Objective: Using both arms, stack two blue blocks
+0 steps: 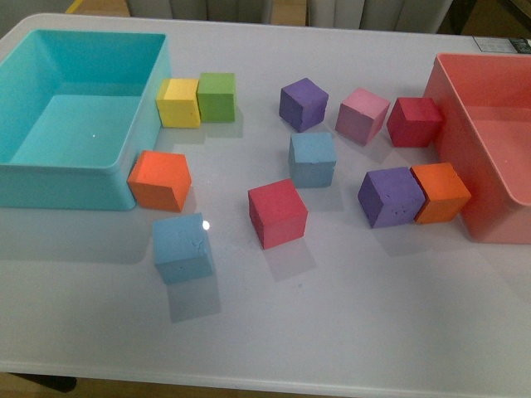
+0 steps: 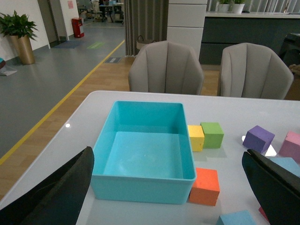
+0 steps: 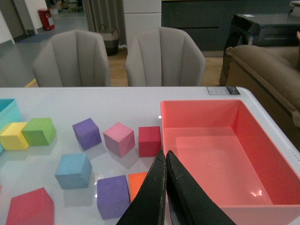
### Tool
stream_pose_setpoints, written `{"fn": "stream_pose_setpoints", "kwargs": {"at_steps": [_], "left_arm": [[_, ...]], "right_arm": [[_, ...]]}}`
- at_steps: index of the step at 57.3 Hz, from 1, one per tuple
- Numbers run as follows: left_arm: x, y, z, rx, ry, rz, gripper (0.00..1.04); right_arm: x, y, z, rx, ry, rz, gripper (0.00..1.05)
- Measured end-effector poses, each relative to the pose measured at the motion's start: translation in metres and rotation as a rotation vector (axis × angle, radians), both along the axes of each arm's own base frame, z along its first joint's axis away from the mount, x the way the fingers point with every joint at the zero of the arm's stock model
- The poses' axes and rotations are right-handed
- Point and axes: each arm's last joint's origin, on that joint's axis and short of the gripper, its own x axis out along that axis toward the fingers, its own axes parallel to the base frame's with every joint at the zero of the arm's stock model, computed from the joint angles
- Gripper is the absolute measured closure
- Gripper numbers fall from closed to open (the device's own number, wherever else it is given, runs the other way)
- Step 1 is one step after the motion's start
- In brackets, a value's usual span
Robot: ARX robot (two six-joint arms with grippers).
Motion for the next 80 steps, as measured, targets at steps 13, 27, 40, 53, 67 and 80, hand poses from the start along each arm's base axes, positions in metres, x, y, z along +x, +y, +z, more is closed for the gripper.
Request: {"fn": "stream_pose_setpoints", "kwargs": {"at_steps": [13, 27, 40, 53, 67, 80], "left_arm": [[0.000, 0.000, 0.000, 0.000, 0.000, 0.000, 0.09], [0.000, 0.000, 0.000, 0.000, 0.000, 0.000, 0.09], [0.000, 0.000, 0.000, 0.000, 0.000, 0.000, 0.09], [0.000, 0.000, 0.000, 0.000, 0.000, 0.000, 0.09], [0.000, 0.000, 0.000, 0.000, 0.000, 0.000, 0.09], [0.000, 0.000, 0.000, 0.000, 0.000, 0.000, 0.09]], "right_arm": [[-0.012, 0.000, 0.006, 0.000, -0.018, 0.000, 1.03], [-0.022, 0.000, 0.009, 0.000, -0.028, 0.000, 1.03], [-0.029, 0.000, 0.010, 0.000, -0.031, 0.000, 1.03], [-0.035, 0.000, 0.010, 0.000, -0.032, 0.000, 1.03], [-0.039, 0.000, 0.009, 0.000, -0.031, 0.000, 1.03], [-0.051, 0.000, 0.007, 0.000, -0.026, 0.000, 1.03]]}}
